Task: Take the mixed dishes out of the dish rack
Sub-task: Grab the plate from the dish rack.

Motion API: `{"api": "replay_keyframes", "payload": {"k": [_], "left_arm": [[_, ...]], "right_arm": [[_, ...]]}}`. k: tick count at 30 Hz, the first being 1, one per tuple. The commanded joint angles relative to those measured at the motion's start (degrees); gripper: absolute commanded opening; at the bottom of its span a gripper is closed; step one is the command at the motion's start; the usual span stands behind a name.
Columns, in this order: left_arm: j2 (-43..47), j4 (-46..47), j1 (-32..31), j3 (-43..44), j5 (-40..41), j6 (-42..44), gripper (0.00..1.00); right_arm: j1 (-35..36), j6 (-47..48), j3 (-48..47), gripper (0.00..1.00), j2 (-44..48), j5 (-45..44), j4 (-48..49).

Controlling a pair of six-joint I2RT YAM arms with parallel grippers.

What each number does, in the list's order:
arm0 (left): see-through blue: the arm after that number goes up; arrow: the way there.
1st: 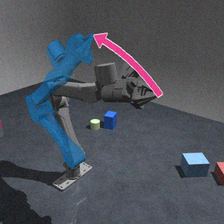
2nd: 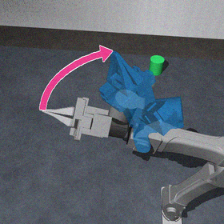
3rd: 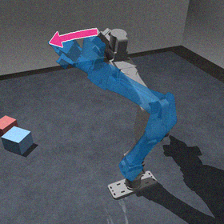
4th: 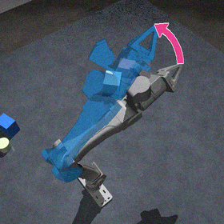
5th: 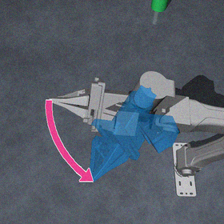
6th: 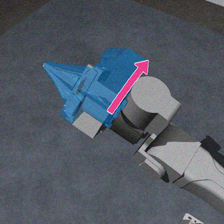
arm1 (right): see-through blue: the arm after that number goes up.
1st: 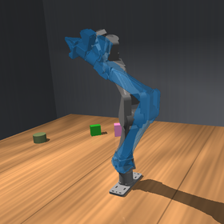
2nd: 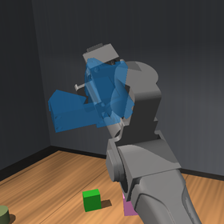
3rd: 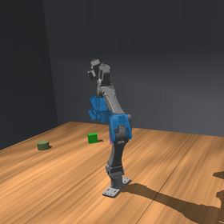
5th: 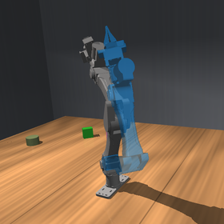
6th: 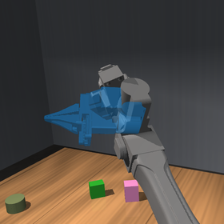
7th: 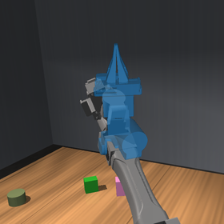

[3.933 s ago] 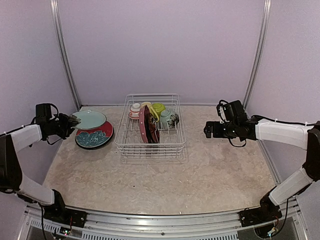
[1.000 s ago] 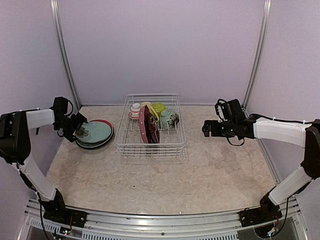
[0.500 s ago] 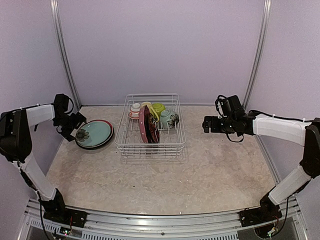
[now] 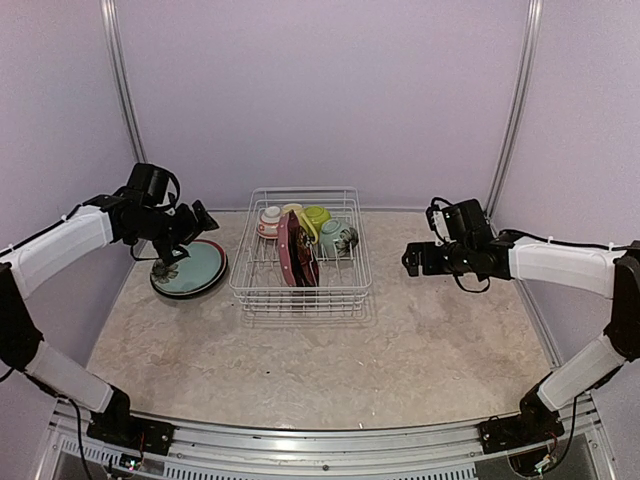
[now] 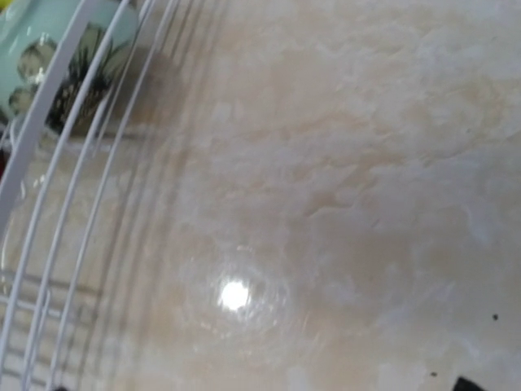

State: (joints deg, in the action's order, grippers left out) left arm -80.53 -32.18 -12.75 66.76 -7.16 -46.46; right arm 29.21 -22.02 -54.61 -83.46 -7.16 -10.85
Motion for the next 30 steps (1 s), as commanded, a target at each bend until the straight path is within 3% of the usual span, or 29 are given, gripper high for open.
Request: {"api": "replay_keyframes", "payload": {"k": [1,10,16,26,30], "left_arm": [[0.25,-2.14,-7.0,5.57,1.26,2.69,0.99],[-9.0,-7.57,-19.46,20.94,4.75,9.32,0.99],[-17.17,-8.03,-24.54,27.56,14.71,13.24,0.98],[-29.03,-14.13,-27.24,41.27,24.88,15.59,0.88],[-33.3,-18.53,-27.53,47.51,28.52,15.61,0.78]], "right_arm": [[0.74,1.33,1.72,1.0,1.88,2.61,-0.63],[0.75,-1.1,3.37,1.0,7.26,2.72,0.1],[0.76,-1.58,5.91,1.0,10.53,0.4,0.99],[0.76,-2.06,6.84,1.0,10.27,0.48,0.1],[0.76,-2.54,7.35,1.0,9.53,0.71,0.92]]}}
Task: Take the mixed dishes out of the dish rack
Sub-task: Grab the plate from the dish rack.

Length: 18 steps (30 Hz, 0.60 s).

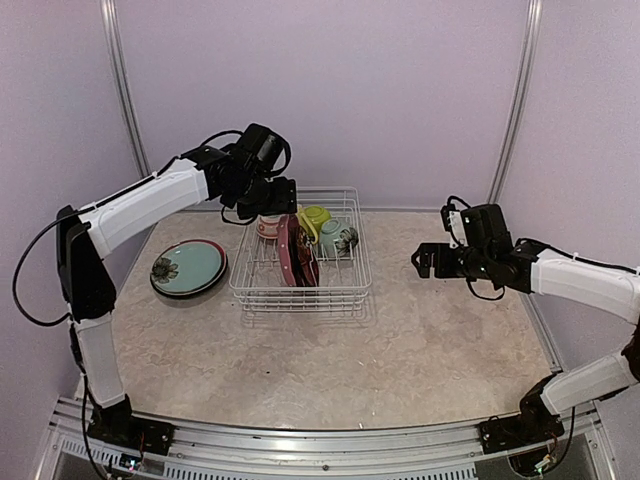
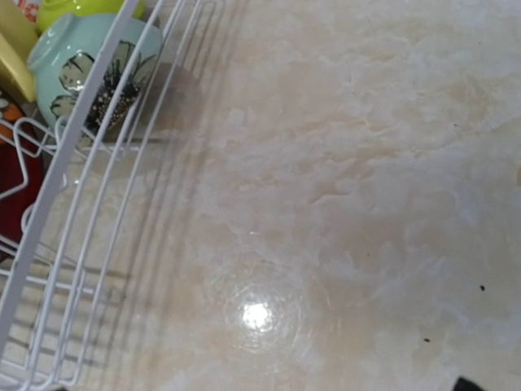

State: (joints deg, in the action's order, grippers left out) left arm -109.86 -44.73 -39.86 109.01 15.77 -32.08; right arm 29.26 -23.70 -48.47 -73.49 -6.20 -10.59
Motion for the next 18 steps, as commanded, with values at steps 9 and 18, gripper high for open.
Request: {"api": "replay_keyframes", "payload": {"k": [9,18], "left_arm": [[-13.26,-12.42,-1.98,14.62,9.61,3.2,0.7],[-16.57,-13.35,-2.15,15.66,10.52,3.44,0.5]], "right_arm": [[0.7,-0.65,0.14,1.0,-1.67,-1.06,-0.04],[0.71,-0.62,0.26,1.0,-2.13,-0.92,0.13]]}}
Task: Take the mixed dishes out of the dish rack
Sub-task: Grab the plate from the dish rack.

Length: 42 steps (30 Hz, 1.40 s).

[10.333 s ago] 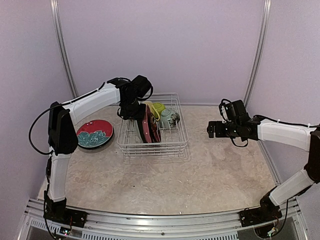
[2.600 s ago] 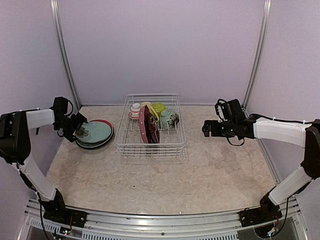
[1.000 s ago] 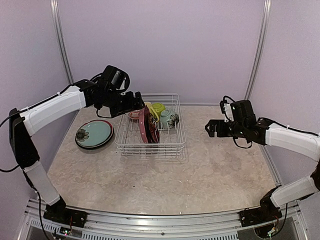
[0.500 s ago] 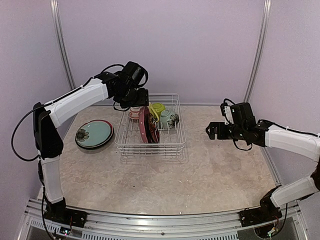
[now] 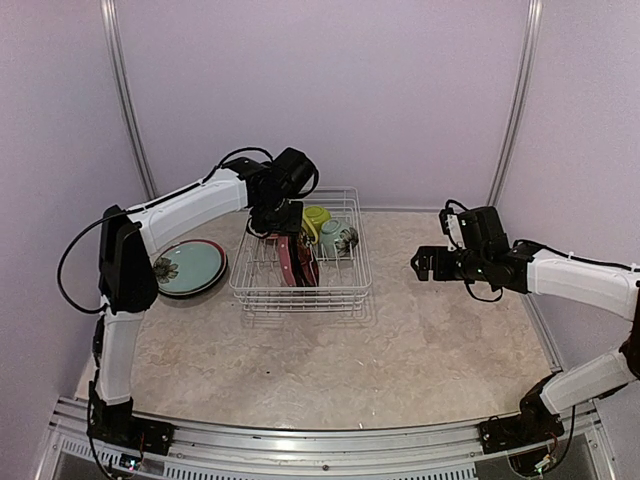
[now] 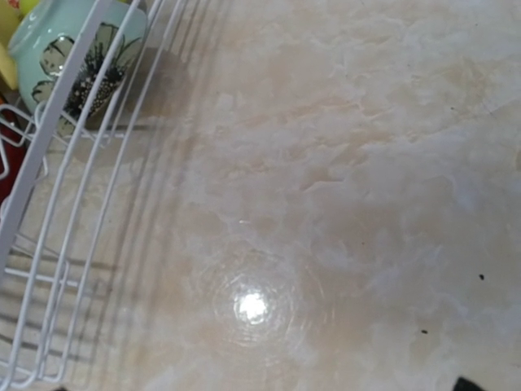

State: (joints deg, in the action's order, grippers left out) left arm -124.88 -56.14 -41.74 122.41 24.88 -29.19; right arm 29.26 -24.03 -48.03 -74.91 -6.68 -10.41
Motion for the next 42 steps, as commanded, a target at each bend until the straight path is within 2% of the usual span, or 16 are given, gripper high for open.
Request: {"api": "replay_keyframes", "payload": {"k": [1,7,14,30,42], "left_arm": [[-1.73,-2.11,-0.28,2.42,1.47,0.35,0.49],[-3.52,-3.89,-0.33,4.62,1.4,-0.33,0.44],[-6.02,-6.34,-0.45,7.98,1.14,-0.53,0.42],[-9.48,-11.59,-1.45,14.48,3.44,-0.78,0.2],[-9.43,-15.14,-3.44,18.11,9.42,-0.72,0.05]], "right_arm": [[0.71,-0.3,-0.1,1.0,-0.75,-0.37,0.08],[0.67,-0.35,0.39,1.0,-0.63,-0.41,0.48],[0.67,-0.36,0.87,1.0,-0.67,-0.38,1.0],[0.71,-0.54,1.23,1.0,-0.53,-0.2,1.51],[0.72,-0.73,1.01,1.0,-0.36,0.34,1.58]]}}
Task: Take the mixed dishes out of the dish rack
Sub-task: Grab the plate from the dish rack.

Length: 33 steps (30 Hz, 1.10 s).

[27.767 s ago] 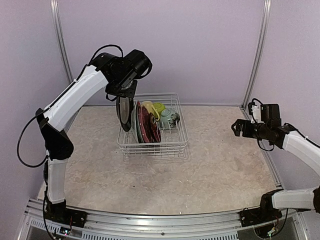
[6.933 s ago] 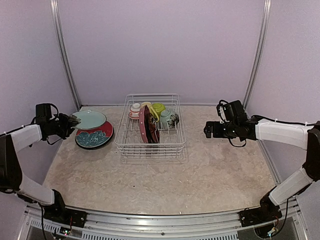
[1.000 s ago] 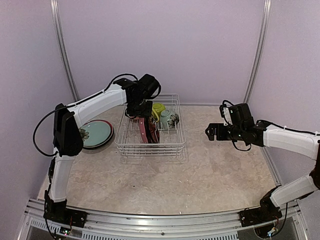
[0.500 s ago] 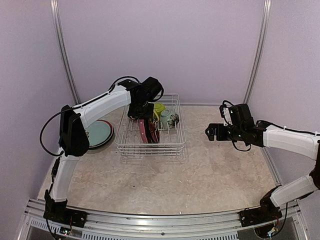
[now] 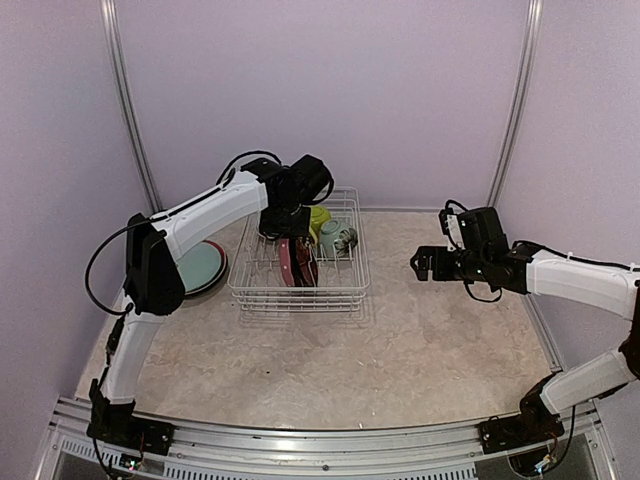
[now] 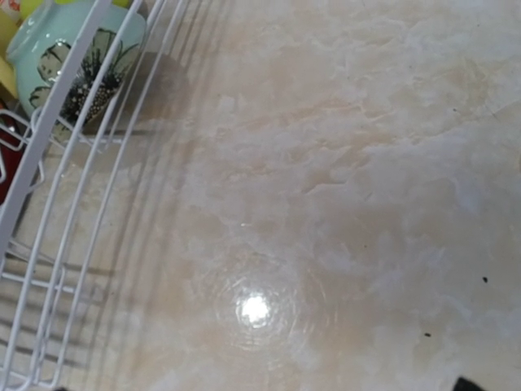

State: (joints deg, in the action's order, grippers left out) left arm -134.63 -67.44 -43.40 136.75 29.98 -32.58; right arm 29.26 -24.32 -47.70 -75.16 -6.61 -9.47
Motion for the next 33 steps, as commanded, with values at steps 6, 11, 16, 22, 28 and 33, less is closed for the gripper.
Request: {"api": "replay_keyframes", "payload": {"k": [6,11,16,22,28,33], "left_arm": [[0.61,-5.41,-2.87,5.14,7.15,2.93,0.0],[-0.02,-7.24,-4.39,7.18,10.69,3.88,0.0],[1.14,-7.2,-5.82,7.4,13.09,4.63,0.0],[2.76,-7.37,-7.64,7.43,17.55,5.73,0.0],[3.71,-8.13,-8.8,7.45,19.64,6.25,0.0],[4.7,-8.75,-8.83,6.91,20.03,5.45,0.0]], "right_arm": [[0.71,-0.45,0.59,1.0,0.0,0.58,0.67],[0.72,-0.48,0.76,1.0,0.05,0.81,0.86],[0.69,-0.53,0.86,1.0,0.14,0.9,0.78],[0.73,-0.62,1.28,1.0,0.54,0.82,0.86],[0.71,-0.9,1.71,1.0,0.58,0.9,1.2],[0.72,-1.15,1.98,1.0,0.62,1.07,1.39]]}}
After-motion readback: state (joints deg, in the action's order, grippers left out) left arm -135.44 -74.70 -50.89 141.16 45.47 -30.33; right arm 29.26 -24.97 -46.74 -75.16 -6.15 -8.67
